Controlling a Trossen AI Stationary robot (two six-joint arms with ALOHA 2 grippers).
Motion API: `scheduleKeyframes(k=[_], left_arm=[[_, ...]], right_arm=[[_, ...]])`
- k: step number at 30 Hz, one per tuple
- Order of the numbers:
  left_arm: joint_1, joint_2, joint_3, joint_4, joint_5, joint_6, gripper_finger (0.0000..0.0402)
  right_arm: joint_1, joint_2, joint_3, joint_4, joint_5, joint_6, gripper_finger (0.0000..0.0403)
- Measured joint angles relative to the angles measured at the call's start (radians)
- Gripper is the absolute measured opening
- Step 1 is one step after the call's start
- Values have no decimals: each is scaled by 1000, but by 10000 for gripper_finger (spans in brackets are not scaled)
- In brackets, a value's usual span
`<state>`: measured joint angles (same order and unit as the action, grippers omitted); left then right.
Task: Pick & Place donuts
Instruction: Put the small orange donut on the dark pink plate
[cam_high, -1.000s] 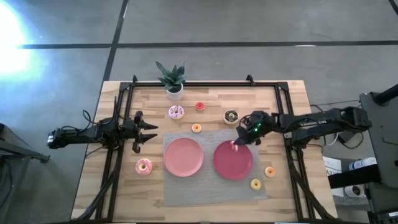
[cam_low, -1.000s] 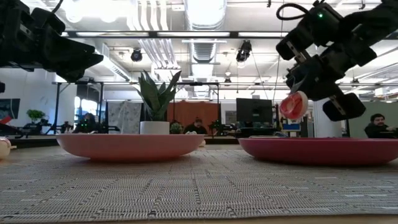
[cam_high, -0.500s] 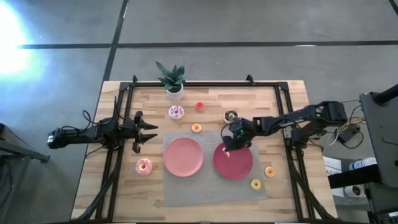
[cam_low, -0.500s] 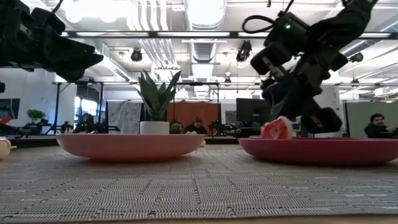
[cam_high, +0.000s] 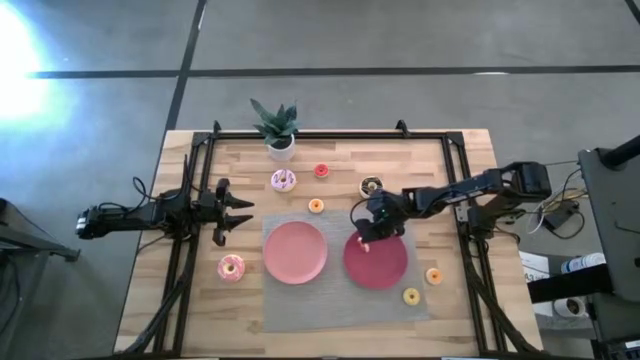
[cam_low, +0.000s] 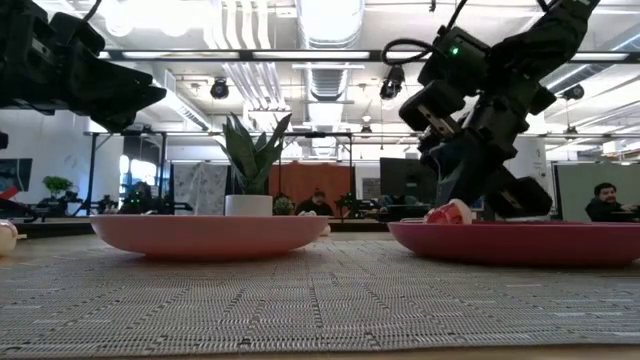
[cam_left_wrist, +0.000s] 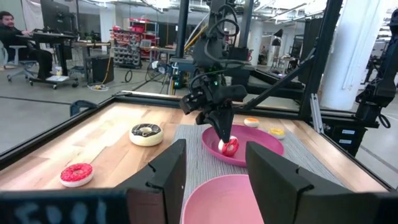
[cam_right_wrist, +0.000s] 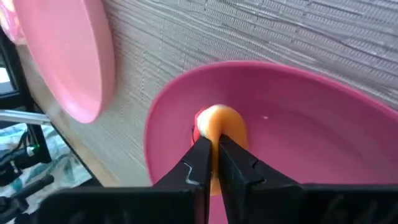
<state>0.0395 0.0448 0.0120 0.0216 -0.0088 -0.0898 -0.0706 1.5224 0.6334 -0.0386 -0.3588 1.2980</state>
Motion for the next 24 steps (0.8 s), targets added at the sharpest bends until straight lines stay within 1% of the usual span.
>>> scheduleKeyframes(k=[2,6,12,17,20,24], left_arm=[[0,0,0,0,0,0,140],[0,0,0,0,0,0,140],[0,0,0,0,0,0,140],[0,0,0,0,0,0,140],[0,0,0,0,0,0,140],[0,0,0,0,0,0,140]], right_arm=[[-1,-23,0,-34,20,1,13],[-3,-54,11,-190,65,-10,13],[-1,-95,56,-431,132,-83,13],[-2,-109,105,-558,201,-160,14],[-2,-106,134,-626,221,-209,30],[-2,-100,141,-676,232,-236,68]])
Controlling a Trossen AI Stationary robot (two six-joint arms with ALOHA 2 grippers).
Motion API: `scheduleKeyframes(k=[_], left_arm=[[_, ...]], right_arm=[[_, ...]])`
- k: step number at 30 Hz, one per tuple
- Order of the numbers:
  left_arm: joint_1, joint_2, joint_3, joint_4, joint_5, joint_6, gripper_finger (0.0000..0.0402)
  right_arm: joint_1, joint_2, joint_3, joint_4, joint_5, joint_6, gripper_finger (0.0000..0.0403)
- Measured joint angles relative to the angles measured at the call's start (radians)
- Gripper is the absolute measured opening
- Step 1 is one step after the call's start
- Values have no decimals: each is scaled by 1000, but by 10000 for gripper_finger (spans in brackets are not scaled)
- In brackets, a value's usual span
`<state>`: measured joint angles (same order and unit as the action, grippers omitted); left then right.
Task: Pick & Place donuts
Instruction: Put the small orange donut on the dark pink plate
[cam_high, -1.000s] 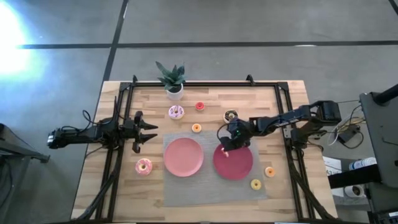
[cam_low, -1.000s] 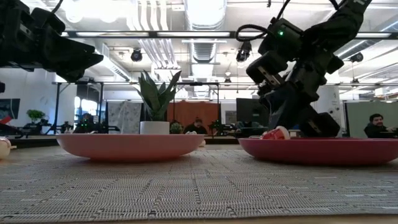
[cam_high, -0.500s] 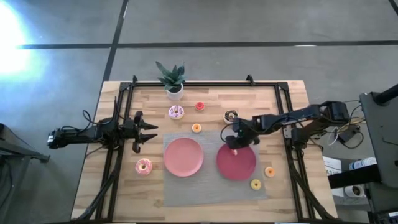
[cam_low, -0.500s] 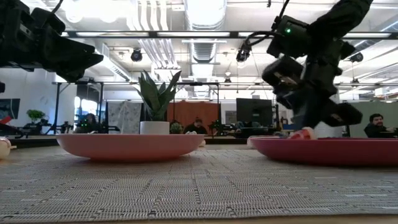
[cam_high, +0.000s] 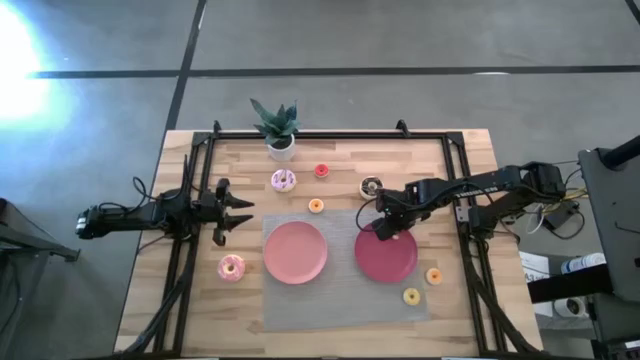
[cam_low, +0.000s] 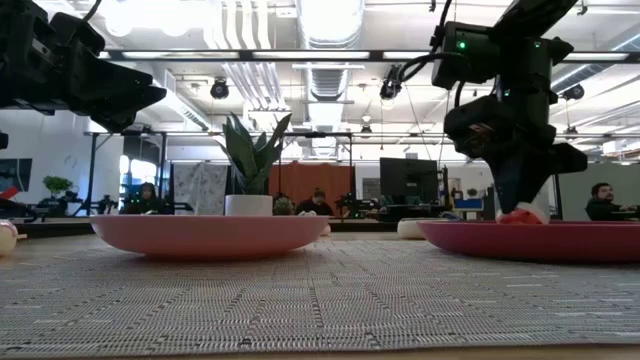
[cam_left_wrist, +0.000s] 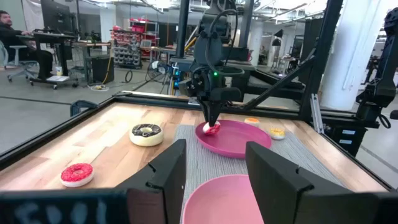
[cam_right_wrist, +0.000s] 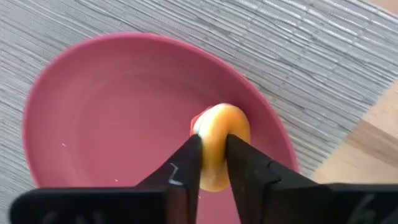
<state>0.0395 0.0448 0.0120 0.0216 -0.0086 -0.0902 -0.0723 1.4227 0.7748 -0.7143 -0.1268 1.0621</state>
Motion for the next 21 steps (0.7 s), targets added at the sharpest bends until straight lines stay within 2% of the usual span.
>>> scheduleKeyframes(k=[3,6,11,17,21], left_arm=[[0,0,0,0,0,0,140],[0,0,0,0,0,0,140],[0,0,0,0,0,0,140],[0,0,0,0,0,0,140],[0,0,0,0,0,0,140]], right_arm=[[0,0,-3,6,0,-18,88],[0,0,-4,25,0,-40,89],[-1,0,-4,68,-19,-49,68],[0,0,-5,248,-183,-83,39],[0,0,0,273,-149,-38,24]])
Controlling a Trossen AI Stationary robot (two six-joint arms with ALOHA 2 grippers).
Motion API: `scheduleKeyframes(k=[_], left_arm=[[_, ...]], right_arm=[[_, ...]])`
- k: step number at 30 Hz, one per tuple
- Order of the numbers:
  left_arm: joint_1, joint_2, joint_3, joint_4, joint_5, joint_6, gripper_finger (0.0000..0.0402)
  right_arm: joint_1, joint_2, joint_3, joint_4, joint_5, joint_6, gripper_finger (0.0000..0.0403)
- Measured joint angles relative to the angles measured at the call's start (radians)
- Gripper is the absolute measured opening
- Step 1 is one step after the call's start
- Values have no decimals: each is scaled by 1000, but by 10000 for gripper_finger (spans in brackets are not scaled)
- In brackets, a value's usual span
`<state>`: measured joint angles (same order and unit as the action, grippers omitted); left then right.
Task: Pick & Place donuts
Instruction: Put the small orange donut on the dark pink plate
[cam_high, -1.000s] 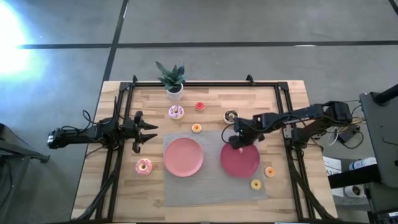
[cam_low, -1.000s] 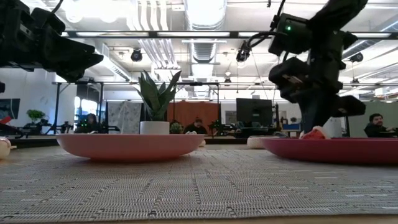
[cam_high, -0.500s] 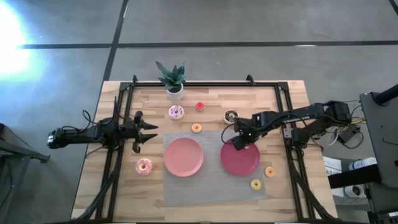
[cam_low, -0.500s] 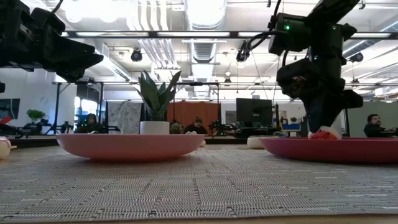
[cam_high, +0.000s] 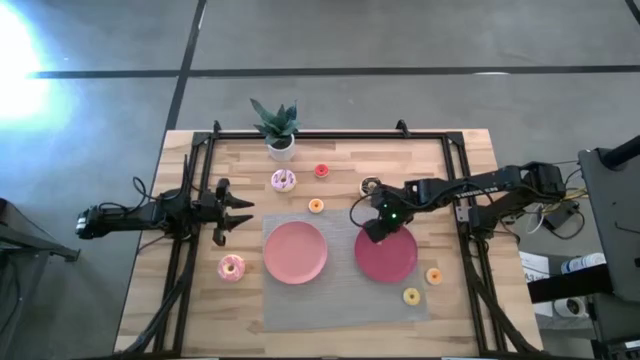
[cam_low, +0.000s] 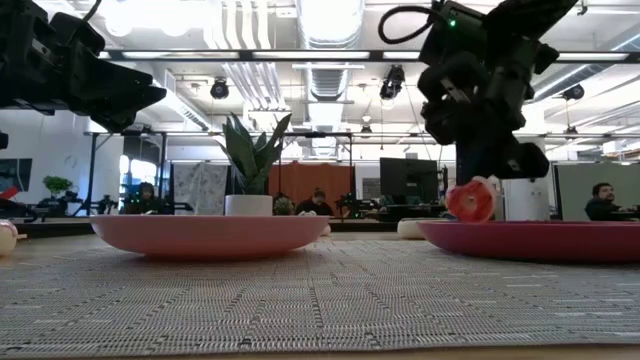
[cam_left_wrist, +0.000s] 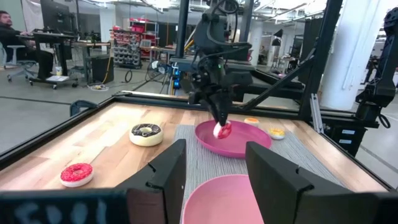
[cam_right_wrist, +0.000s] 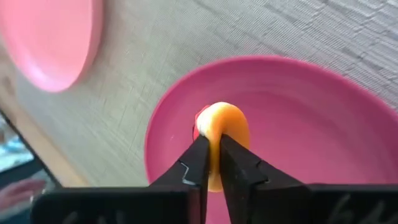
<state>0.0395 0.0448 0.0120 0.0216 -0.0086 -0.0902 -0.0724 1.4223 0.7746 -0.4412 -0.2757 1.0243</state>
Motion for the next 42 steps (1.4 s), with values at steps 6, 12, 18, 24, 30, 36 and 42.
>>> scheduleKeyframes(k=[6,12,18,24,30,36,42], left_arm=[[0,0,0,0,0,0,140],[0,0,0,0,0,0,140],[0,0,0,0,0,0,140],[0,0,0,0,0,0,140],[0,0,0,0,0,0,140],[0,0,0,0,0,0,140],[0,1,0,0,0,0,140]], right_arm=[[1,3,-3,10,-76,17,18],[0,23,-5,16,-65,47,22],[5,71,-5,111,-94,68,41],[9,130,1,155,-102,93,45],[9,148,2,122,-99,77,52],[9,137,3,58,-91,53,83],[9,137,3,18,-83,34,114]])
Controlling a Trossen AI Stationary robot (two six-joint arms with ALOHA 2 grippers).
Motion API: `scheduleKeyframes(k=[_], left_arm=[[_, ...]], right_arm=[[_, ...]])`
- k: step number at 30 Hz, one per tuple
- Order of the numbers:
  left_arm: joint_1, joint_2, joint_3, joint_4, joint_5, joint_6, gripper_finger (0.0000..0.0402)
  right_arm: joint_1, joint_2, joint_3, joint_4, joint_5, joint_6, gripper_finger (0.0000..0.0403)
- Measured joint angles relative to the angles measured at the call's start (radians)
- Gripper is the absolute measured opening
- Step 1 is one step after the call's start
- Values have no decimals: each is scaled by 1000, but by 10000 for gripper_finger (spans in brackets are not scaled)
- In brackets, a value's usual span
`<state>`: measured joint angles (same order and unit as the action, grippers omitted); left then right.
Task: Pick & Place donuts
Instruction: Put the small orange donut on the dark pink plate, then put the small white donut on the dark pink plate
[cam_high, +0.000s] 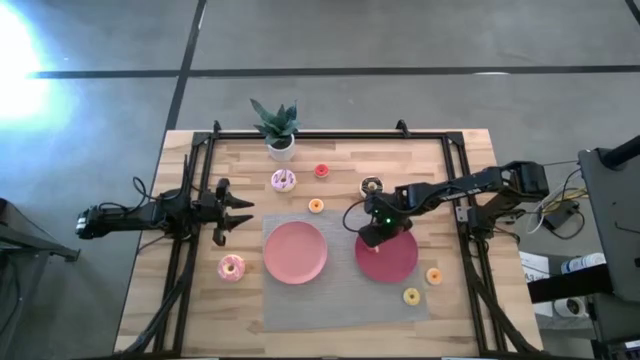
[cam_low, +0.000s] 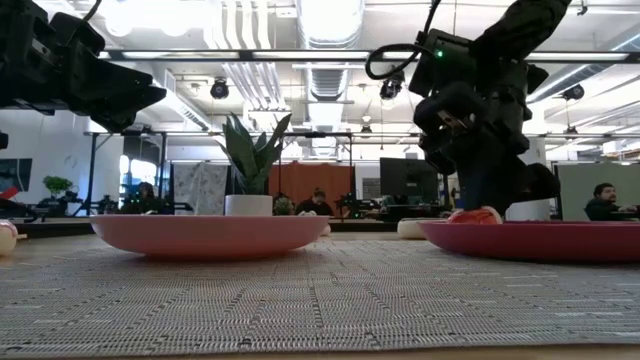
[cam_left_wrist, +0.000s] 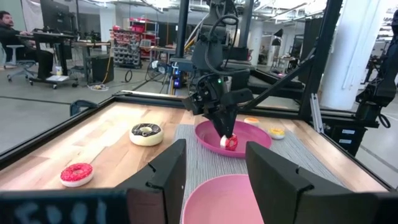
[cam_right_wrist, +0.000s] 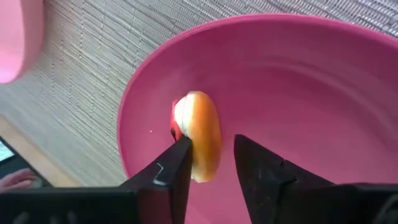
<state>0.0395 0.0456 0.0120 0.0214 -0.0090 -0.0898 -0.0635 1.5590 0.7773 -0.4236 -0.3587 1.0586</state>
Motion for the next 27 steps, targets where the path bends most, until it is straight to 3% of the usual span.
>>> scheduleKeyframes(k=[7,15,22,27], left_arm=[[0,0,0,0,0,0,140],[0,0,0,0,0,0,140],[0,0,0,0,0,0,140],[0,0,0,0,0,0,140]], right_arm=[[0,-34,15,-85,103,-7,131],[0,-68,107,-346,305,-72,133],[16,-73,145,-477,350,-180,135],[110,-110,155,-579,394,-264,135]])
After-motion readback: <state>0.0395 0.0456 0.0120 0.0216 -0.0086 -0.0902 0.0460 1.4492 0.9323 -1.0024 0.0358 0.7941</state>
